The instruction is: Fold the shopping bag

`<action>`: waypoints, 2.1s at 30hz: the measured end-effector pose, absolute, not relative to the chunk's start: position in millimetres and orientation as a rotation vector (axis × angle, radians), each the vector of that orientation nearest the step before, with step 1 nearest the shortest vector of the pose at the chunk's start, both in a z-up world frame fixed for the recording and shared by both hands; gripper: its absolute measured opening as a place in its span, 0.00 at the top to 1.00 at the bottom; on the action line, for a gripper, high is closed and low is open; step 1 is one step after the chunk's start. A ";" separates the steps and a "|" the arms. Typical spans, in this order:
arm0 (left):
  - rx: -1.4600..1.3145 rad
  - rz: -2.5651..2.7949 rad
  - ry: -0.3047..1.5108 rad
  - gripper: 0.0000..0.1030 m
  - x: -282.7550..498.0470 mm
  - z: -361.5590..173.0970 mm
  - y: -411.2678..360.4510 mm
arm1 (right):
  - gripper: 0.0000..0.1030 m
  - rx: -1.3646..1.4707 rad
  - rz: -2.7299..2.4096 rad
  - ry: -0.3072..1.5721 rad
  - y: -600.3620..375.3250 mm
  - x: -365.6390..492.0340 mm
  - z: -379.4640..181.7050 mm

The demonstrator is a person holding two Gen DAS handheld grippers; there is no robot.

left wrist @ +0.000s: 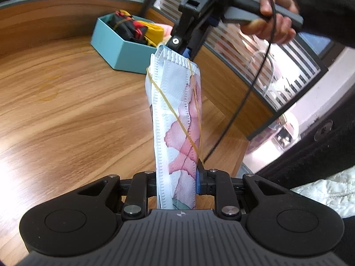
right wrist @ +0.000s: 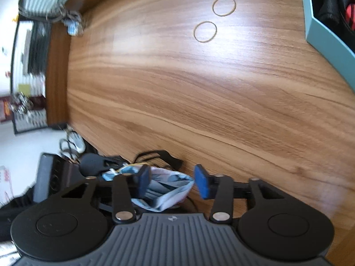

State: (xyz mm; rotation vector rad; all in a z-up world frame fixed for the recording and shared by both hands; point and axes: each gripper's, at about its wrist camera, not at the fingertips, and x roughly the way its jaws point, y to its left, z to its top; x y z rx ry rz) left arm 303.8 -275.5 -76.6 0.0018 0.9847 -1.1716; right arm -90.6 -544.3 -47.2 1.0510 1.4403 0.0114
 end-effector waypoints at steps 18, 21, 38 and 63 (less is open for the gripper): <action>-0.064 -0.988 0.933 0.74 319.7 -44.0 -155.5 | 0.72 1.161 -0.023 1.132 -477.3 -26.8 -35.1; -0.104 -0.978 0.925 0.73 327.4 -40.2 -126.7 | 0.69 1.118 0.005 1.080 -455.4 -2.5 -28.4; -0.394 -0.960 0.980 0.70 393.5 -45.2 -26.9 | 0.28 0.831 -0.143 0.694 -386.9 39.6 12.1; -0.270 -0.819 0.939 0.64 369.6 -37.3 -37.6 | 0.20 0.365 -0.151 0.785 -290.4 3.2 16.1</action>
